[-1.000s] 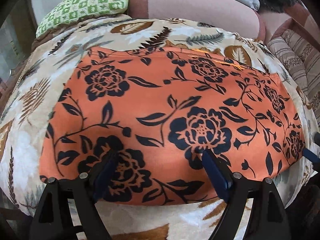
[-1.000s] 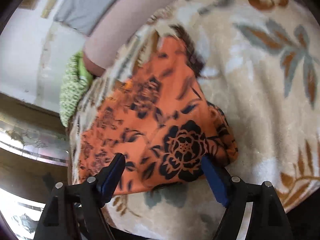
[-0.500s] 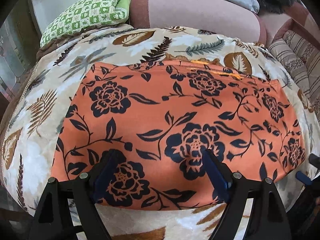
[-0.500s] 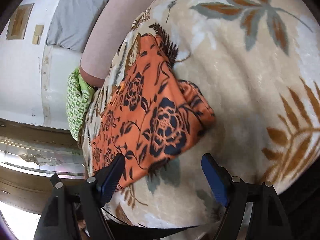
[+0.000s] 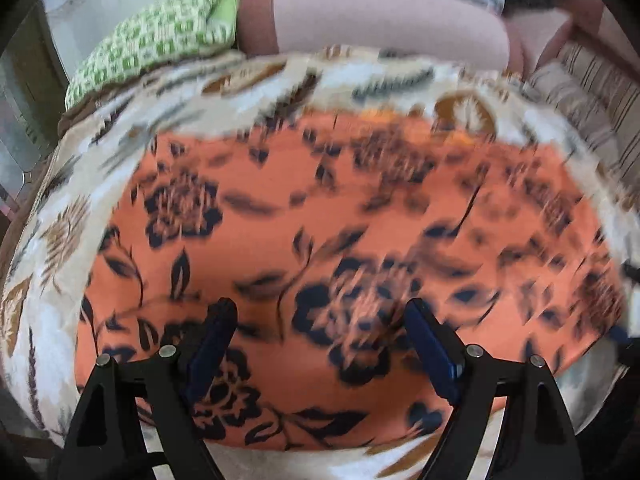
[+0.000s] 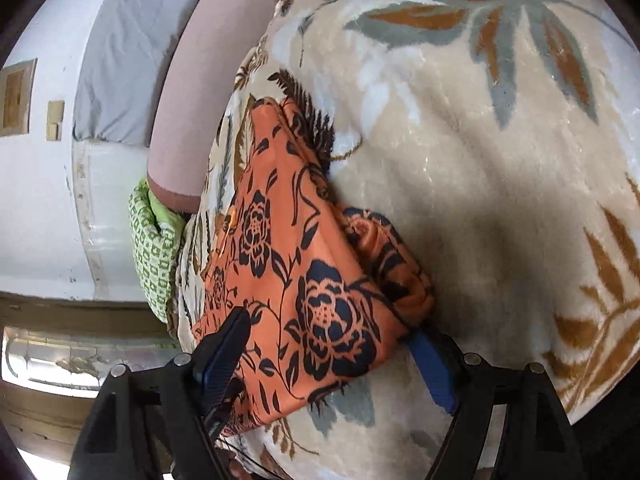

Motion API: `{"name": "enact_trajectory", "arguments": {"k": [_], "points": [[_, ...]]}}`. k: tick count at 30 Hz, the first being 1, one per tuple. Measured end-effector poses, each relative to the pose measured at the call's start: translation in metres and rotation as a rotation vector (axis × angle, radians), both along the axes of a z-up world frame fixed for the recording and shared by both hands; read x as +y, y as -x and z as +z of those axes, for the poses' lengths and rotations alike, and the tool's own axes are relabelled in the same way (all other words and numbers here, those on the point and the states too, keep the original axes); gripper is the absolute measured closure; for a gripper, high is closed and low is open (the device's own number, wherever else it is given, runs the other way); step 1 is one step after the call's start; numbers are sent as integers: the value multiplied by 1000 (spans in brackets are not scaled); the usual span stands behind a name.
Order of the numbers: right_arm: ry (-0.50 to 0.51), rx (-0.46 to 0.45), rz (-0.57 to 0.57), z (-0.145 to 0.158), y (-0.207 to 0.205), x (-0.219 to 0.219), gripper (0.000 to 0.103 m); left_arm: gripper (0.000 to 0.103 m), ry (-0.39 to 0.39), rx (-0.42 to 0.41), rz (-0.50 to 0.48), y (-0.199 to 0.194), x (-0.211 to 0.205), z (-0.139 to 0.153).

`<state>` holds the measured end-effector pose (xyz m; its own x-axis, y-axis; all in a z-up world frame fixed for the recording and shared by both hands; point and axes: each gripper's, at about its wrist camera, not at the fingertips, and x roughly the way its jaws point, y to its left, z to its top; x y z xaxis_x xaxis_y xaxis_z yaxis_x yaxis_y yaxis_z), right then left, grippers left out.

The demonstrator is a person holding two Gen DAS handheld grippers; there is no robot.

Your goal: Fold small clothes

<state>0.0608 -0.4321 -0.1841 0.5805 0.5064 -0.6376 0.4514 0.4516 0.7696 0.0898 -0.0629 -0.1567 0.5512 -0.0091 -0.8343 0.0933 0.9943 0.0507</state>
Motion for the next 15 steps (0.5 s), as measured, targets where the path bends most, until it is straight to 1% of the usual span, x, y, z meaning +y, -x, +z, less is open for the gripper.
{"name": "enact_trajectory", "arguments": {"k": [1, 2, 4, 5, 6, 7, 9, 10, 11, 12, 13, 15], "points": [[13, -10, 11, 2, -2, 0, 22, 17, -4, -19, -2, -2, -2, 3], [35, -26, 21, 4, -5, 1, 23, 17, -16, -16, -6, -8, -5, 1], [74, -42, 46, 8, -13, 5, 26, 17, -32, 29, -17, -19, -7, -13], [86, -37, 49, 6, -15, 7, 26, 11, -64, 54, -26, -25, -9, -27], [77, -29, 35, 2, -16, 6, 26, 10, -73, 38, -21, -25, -10, -29], [67, -34, 25, 2, -16, 5, 27, 10, -73, 34, -12, -24, -10, -23], [85, -68, 37, 10, -15, 6, 27, 11, -30, 28, -4, -21, -8, -11], [99, -80, 47, 13, -15, 6, 27, 11, -4, -2, -6, -18, -7, -3], [127, -93, 62, 18, -16, 9, 27, 11, -10, -54, -6, -13, -8, 6], [144, -94, 73, 19, -18, 11, 27, 11, -21, -72, -3, -13, -7, 7], [164, -84, 87, 18, -21, 14, 27, 11, -37, -65, 3, -13, -8, 0], [151, -44, 92, 7, -25, 15, 26, 10, -44, 49, -30, -20, -13, -26]]}}
